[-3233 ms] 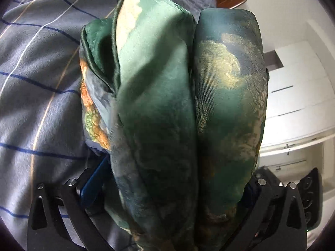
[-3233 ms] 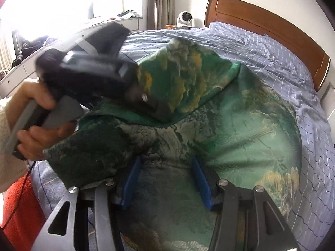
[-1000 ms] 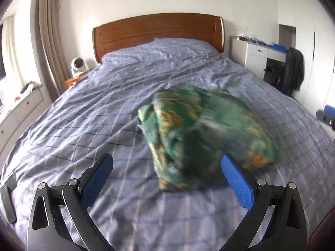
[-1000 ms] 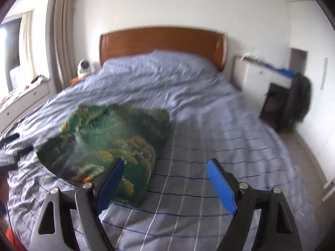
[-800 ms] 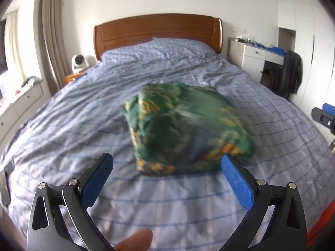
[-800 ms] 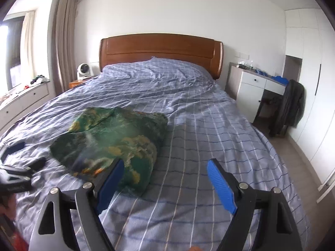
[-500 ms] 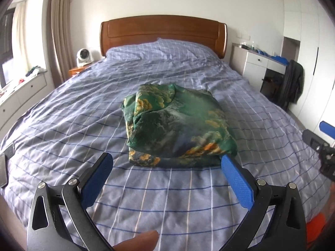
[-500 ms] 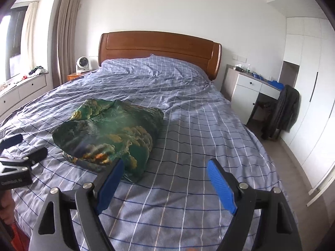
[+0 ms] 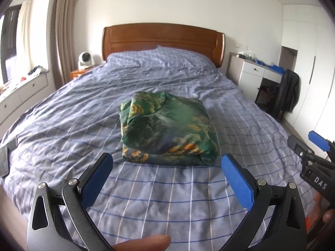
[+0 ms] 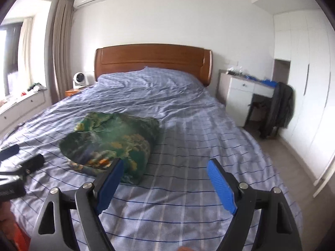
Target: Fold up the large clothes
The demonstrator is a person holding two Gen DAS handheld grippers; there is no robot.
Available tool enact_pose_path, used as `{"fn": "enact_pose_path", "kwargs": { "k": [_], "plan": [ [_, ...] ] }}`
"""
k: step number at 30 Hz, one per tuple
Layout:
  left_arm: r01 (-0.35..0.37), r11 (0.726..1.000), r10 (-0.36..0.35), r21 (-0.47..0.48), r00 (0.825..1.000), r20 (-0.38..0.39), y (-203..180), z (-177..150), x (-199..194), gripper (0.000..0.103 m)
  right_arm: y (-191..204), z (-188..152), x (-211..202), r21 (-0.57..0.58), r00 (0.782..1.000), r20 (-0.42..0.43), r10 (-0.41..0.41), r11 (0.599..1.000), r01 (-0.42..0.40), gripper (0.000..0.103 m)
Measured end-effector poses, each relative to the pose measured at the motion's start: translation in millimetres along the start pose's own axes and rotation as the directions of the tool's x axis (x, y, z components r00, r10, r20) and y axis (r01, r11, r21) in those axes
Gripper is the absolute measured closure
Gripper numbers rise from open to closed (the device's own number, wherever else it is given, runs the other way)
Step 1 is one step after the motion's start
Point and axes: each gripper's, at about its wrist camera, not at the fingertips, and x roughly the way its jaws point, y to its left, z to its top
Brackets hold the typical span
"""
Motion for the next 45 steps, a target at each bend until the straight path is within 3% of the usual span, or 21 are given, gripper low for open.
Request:
{"fn": "enact_pose_path", "kwargs": {
  "k": [4, 12, 16, 19, 36, 39, 45],
  "plan": [
    [-0.067, 0.998, 0.066, 0.010, 0.998, 0.024, 1.8, -2.0, -5.7, 0.000, 0.9, -1.3, 2.1, 0.030, 0.997, -0.057, 0.060, 0.998, -0.058, 0.020],
    [-0.071, 0.997, 0.071, 0.001, 0.997, 0.006, 13.1, -2.1, -9.7, 0.000, 18.1, 0.0, 0.0, 0.023, 0.990, -0.084, 0.114, 0.993, -0.113, 0.020],
    [-0.076, 0.997, 0.076, -0.009, 0.997, -0.009, 17.3, -1.9, -8.5, 0.000, 22.7, 0.5, -1.0, 0.011, 0.990, -0.082, 0.113, 0.994, -0.113, 0.017],
    [-0.070, 0.997, 0.070, -0.017, 0.997, -0.023, 18.1, -3.0, -6.8, 0.000, 24.2, -1.7, -0.3, 0.009, 0.990, -0.088, 0.112, 0.994, -0.112, 0.008],
    [-0.117, 0.993, 0.117, 0.022, 0.993, -0.031, 11.6, -1.7, -15.2, 0.000, 31.0, 6.0, -4.1, -0.002, 0.989, -0.097, 0.110, 0.994, -0.111, 0.007],
    [-0.126, 0.991, 0.127, 0.042, 0.991, -0.036, 7.7, -2.6, -14.1, 0.000, 30.9, 3.9, -1.2, -0.005, 0.989, -0.109, 0.103, 0.995, -0.104, 0.000],
    [-0.130, 0.990, 0.133, 0.046, 0.990, -0.057, 5.8, -3.5, -11.6, 0.000, 30.1, 1.0, 3.3, -0.006, 0.986, -0.135, 0.100, 0.995, -0.101, 0.000]
  ]
}}
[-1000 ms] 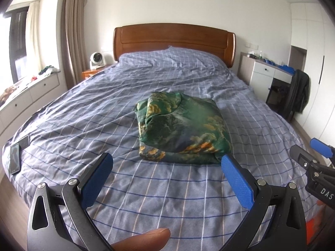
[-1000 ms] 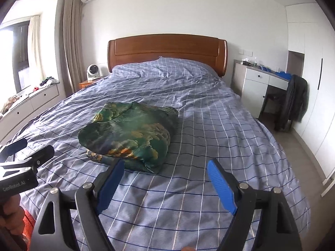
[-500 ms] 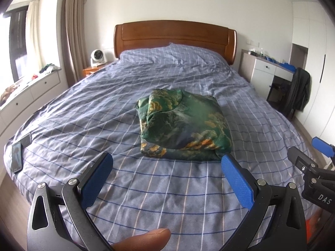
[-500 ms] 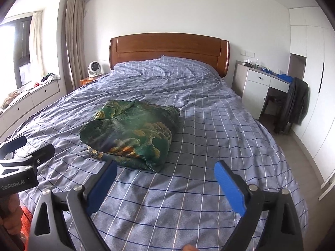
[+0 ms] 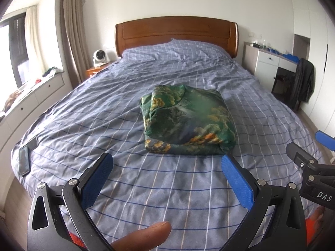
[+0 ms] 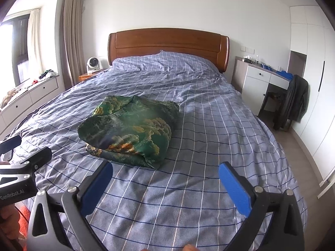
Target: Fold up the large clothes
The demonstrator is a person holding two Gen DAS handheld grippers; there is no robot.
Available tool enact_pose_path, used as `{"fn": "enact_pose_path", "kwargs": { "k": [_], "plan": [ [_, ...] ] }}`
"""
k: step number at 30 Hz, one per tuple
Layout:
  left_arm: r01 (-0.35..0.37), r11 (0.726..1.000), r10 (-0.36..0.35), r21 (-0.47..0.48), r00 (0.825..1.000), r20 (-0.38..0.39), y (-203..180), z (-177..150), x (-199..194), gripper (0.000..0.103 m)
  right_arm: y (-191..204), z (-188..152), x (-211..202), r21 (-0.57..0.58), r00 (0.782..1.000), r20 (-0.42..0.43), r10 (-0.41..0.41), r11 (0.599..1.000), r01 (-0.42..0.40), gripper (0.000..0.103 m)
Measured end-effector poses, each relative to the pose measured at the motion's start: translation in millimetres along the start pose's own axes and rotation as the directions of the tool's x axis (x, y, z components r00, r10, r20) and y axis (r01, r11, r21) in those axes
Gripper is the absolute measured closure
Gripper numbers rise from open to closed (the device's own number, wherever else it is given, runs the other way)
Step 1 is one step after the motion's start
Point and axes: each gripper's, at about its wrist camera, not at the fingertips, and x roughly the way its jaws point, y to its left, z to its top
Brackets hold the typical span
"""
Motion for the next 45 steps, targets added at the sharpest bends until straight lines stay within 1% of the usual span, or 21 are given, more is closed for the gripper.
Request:
{"fn": "enact_pose_path", "kwargs": {
  "k": [19, 23, 29, 34, 45],
  "plan": [
    [-0.007, 1.000, 0.007, 0.003, 1.000, -0.026, 1.3, -1.6, 2.1, 0.000, 10.8, 0.4, 3.8, -0.026, 0.999, -0.037, -0.022, 0.999, 0.022, 0.000],
    [-0.003, 1.000, 0.003, -0.011, 0.999, -0.038, 3.7, -1.3, 3.3, 0.000, 14.1, -1.5, 3.8, -0.044, 0.998, -0.041, -0.047, 0.998, 0.045, 0.000],
    [-0.030, 1.000, 0.030, -0.003, 0.999, -0.037, 3.2, -2.4, 7.3, 0.000, 15.0, -1.8, 3.6, -0.052, 0.996, -0.046, -0.071, 0.996, 0.069, 0.000],
    [-0.015, 1.000, 0.015, -0.007, 0.999, -0.047, 2.6, -3.1, 9.1, 0.000, 11.9, -1.5, 4.1, -0.045, 0.995, -0.053, -0.083, 0.996, 0.081, 0.000],
    [-0.016, 1.000, 0.015, -0.008, 0.999, -0.046, 1.7, -1.8, 10.1, 0.000, 13.3, -2.9, 4.0, -0.036, 0.996, -0.053, -0.067, 0.997, 0.066, 0.000]
  ]
}}
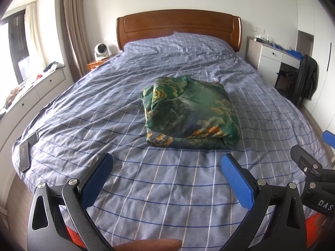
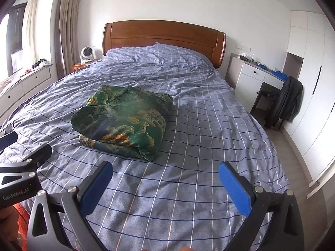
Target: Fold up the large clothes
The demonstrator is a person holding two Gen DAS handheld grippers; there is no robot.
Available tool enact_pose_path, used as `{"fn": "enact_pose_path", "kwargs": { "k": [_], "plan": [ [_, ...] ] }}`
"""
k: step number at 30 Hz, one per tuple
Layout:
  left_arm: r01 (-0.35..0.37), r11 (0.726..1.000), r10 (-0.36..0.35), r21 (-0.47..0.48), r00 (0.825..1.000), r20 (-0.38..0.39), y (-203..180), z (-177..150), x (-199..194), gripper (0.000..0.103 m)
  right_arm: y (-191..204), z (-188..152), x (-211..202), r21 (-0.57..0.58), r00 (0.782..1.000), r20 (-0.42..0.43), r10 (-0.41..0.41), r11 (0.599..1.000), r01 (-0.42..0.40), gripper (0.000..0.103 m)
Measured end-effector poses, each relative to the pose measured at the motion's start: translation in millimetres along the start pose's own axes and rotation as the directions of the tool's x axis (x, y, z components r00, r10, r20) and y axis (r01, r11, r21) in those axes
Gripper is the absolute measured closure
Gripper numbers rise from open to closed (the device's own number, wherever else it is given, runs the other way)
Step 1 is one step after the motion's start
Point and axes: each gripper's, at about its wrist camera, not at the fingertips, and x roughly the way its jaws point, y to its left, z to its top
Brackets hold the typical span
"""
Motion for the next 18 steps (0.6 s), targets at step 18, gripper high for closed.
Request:
{"fn": "enact_pose_path", "kwargs": {
  "k": [18],
  "plan": [
    [0.006, 1.000, -0.006, 0.006, 1.000, -0.013, -2.1, -0.2, 4.3, 0.000, 1.8, -2.9, 5.5, 0.015, 1.000, -0.015, 0.006, 1.000, -0.006, 0.000]
  ]
}}
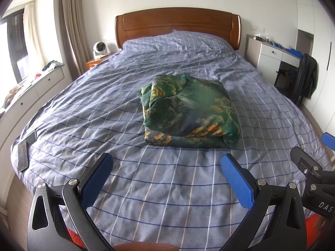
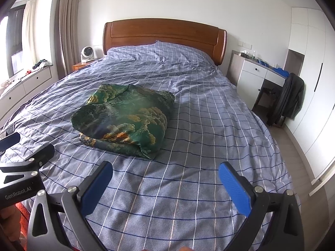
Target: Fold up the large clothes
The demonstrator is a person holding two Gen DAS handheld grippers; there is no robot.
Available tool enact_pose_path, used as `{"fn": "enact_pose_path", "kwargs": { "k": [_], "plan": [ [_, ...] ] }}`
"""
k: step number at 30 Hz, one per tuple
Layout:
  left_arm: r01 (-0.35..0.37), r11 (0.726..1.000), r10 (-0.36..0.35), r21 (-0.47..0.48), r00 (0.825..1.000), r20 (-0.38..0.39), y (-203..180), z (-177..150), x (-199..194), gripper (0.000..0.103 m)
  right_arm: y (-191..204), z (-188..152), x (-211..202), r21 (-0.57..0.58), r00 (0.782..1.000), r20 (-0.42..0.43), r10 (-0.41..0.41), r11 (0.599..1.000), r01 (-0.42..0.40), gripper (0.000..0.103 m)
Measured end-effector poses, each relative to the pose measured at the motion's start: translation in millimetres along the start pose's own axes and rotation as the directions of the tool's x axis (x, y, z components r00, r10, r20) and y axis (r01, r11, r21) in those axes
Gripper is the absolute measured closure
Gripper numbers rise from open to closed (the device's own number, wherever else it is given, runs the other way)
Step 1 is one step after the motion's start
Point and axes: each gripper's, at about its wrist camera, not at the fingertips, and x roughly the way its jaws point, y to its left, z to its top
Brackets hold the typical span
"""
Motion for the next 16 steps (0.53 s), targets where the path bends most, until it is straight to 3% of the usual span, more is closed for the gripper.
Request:
{"fn": "enact_pose_path", "kwargs": {
  "k": [16],
  "plan": [
    [0.010, 1.000, -0.011, -0.027, 1.000, -0.010, 1.9, -2.5, 5.5, 0.000, -1.8, -2.2, 2.1, 0.003, 1.000, -0.012, 0.001, 1.000, -0.001, 0.000]
  ]
}}
